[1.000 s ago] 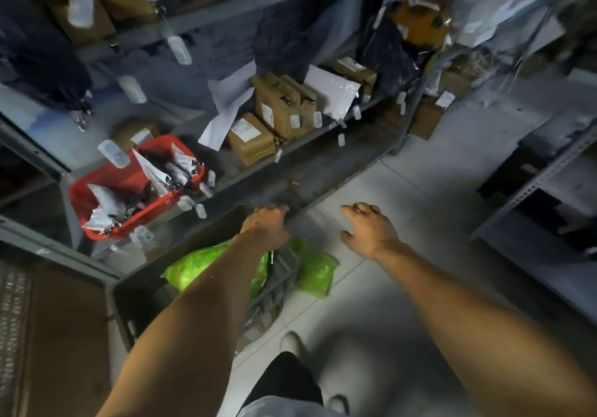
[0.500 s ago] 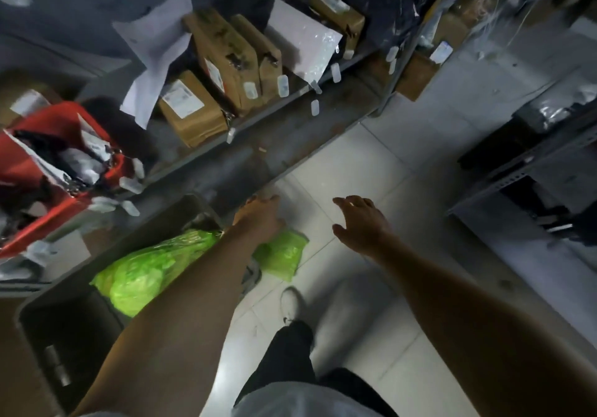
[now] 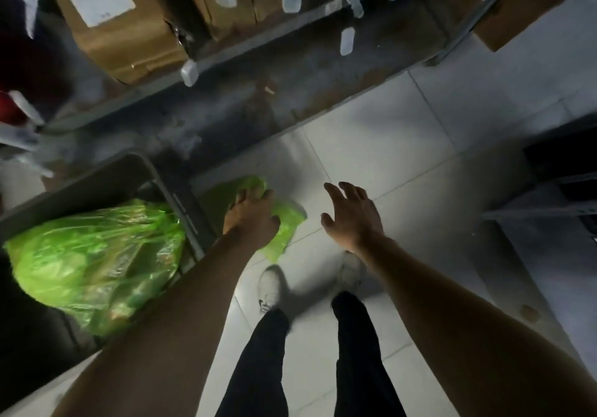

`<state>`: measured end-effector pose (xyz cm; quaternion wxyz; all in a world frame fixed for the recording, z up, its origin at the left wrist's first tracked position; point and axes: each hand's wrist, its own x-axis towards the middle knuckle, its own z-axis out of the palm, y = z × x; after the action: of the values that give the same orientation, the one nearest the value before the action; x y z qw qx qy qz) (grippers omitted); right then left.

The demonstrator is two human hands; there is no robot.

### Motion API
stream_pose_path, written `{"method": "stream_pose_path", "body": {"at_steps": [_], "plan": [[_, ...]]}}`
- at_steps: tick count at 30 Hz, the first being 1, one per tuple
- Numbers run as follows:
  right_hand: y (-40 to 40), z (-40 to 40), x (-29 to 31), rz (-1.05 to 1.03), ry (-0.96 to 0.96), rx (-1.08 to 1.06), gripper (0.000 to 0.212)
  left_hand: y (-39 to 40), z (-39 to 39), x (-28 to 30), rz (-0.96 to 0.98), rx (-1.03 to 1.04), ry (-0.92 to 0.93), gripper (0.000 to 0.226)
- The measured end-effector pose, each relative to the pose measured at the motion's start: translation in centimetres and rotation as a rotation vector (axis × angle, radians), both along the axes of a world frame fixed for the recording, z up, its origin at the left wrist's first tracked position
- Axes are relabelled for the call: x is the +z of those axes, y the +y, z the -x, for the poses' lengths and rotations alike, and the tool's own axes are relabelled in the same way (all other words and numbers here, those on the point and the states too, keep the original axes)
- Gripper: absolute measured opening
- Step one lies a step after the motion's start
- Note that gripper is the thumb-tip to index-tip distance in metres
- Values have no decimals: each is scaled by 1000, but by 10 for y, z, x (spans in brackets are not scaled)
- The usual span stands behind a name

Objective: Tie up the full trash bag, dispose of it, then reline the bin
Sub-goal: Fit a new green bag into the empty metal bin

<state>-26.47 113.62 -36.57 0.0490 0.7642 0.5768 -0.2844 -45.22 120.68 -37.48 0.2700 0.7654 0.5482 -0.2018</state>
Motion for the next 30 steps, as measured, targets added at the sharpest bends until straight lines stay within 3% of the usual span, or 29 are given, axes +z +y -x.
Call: {"method": "stream_pose_path", "body": {"at_steps": [11,24,30], "plan": [[23,-33,-175,63,86,174,64,-19,-13,-168,45,246,124,57],[11,-17,-393,112,141,203,60,-26,-20,-395,65,209,178,58],[10,-7,-467,43,177,203,58,-21,-4,-477,-34,120,232,54]]}}
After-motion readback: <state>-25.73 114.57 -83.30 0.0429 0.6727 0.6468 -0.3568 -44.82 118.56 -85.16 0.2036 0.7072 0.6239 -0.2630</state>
